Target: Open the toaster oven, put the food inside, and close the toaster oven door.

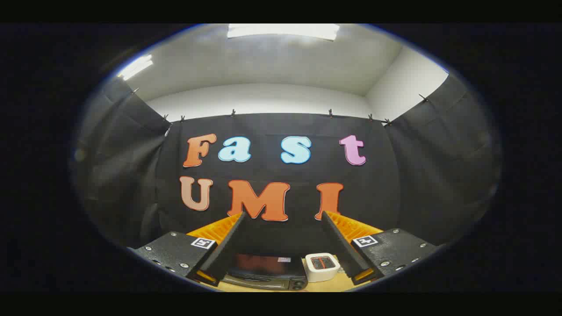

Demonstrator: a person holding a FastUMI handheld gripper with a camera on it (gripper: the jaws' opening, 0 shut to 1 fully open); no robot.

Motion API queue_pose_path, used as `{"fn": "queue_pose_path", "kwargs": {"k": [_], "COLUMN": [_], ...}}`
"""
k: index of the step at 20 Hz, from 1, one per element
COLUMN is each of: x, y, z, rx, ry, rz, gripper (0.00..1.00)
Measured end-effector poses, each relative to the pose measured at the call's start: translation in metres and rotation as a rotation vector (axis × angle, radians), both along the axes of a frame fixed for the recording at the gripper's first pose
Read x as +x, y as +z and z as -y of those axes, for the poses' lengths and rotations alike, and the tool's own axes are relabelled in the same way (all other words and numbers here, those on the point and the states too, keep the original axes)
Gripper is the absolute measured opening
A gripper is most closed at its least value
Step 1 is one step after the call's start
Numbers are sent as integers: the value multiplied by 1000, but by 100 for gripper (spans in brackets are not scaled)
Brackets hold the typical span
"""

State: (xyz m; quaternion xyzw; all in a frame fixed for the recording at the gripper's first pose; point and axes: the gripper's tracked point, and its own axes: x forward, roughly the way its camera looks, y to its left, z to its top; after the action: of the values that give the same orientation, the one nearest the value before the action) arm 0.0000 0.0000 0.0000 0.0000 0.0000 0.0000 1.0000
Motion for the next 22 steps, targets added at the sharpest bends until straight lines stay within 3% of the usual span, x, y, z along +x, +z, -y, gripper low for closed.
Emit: {"fn": "queue_pose_path", "kwargs": {"k": [15, 22], "x": [16, 32], "y": [-20, -126], "z": [-13, -46], "rx": [12, 54], "ry": [26, 67], "rz": [-42, -283], "gripper": [98, 98]}}
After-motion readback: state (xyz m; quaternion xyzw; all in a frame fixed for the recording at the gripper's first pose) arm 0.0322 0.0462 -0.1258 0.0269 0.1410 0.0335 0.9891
